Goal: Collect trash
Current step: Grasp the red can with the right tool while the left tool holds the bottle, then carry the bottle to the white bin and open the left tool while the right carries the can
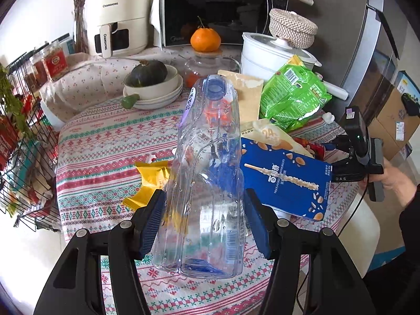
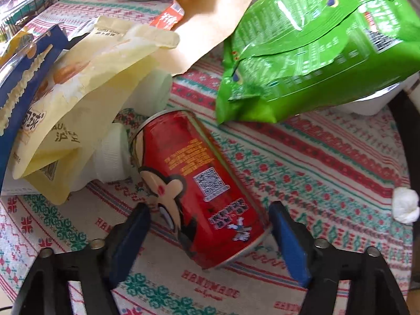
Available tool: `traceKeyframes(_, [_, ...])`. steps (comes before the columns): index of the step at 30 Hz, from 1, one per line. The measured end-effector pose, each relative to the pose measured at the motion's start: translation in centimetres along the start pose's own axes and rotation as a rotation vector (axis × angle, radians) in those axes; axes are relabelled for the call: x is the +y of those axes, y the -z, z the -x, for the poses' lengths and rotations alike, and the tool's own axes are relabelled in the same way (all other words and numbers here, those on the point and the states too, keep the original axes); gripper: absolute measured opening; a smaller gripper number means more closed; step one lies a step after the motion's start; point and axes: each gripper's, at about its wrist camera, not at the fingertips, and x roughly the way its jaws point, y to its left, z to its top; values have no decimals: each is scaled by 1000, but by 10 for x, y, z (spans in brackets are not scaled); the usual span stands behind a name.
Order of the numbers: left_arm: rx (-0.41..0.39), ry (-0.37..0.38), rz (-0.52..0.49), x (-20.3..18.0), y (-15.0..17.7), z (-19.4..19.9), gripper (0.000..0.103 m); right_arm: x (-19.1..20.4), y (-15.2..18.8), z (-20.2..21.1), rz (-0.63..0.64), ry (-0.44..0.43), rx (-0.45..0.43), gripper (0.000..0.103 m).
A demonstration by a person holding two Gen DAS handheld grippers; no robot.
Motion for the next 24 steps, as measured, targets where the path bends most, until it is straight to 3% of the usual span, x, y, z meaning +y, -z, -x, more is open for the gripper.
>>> traceKeyframes(1, [-5, 2, 6, -1, 2, 2, 63, 2, -1, 0, 0, -8, -4, 64])
traceKeyframes(7, [-45, 36, 19, -13, 15, 21, 63, 4, 0, 27, -82, -49, -62, 62])
traceKeyframes(14, [-81, 109, -18, -41, 24, 39, 63, 9, 10, 83, -179, -20, -105, 58])
traceKeyframes(24, [-105, 287, -207, -131, 28, 62, 64, 6, 63, 168, -336, 71, -139, 58])
